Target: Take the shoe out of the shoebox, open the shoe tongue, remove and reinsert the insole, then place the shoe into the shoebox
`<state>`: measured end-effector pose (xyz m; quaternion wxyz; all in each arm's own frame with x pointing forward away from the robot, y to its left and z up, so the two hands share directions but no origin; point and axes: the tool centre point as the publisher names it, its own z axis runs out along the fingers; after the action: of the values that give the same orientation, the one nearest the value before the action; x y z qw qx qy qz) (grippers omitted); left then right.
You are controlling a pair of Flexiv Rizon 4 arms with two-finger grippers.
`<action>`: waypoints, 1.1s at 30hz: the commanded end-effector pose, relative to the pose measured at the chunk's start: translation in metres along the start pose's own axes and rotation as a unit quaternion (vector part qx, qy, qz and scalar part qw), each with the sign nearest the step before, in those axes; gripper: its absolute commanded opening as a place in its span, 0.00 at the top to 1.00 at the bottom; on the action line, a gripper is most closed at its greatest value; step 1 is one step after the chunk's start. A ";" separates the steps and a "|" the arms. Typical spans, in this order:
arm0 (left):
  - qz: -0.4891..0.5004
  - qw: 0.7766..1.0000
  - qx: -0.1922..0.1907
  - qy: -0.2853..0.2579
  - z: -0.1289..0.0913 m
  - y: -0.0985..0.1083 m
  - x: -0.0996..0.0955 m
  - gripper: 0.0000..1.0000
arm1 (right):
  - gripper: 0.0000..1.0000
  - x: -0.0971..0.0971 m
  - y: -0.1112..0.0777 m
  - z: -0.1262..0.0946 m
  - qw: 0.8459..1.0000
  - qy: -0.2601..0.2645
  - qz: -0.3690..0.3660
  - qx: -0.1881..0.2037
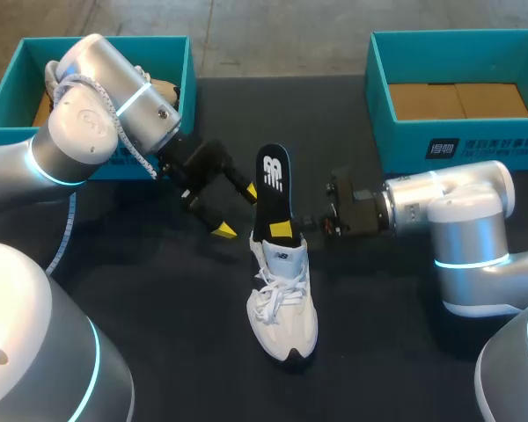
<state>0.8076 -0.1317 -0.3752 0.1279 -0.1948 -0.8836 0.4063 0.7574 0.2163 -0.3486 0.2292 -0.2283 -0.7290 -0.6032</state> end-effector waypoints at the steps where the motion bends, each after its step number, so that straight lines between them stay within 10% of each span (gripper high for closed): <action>1: 0.000 1.000 -0.001 0.000 0.000 0.000 0.000 0.00 | 1.00 0.000 -0.006 0.005 1.000 0.003 0.006 0.015; 19: 0.000 1.000 -0.001 0.000 0.000 0.000 0.000 0.00 | 1.00 0.003 -0.015 0.007 1.000 0.007 0.017 0.014; 23: 0.000 1.000 -0.001 0.000 0.000 0.000 0.000 0.00 | 0.73 0.004 -0.009 0.007 1.000 0.007 0.008 0.005; 33: 0.000 1.000 -0.001 0.000 0.000 0.000 0.000 0.00 | 0.63 0.005 0.005 0.009 1.000 0.006 -0.009 -0.003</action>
<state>0.8076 -0.1317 -0.3752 0.1279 -0.1948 -0.8835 0.4063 0.7534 0.2235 -0.3423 0.2281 -0.2183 -0.7273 -0.6093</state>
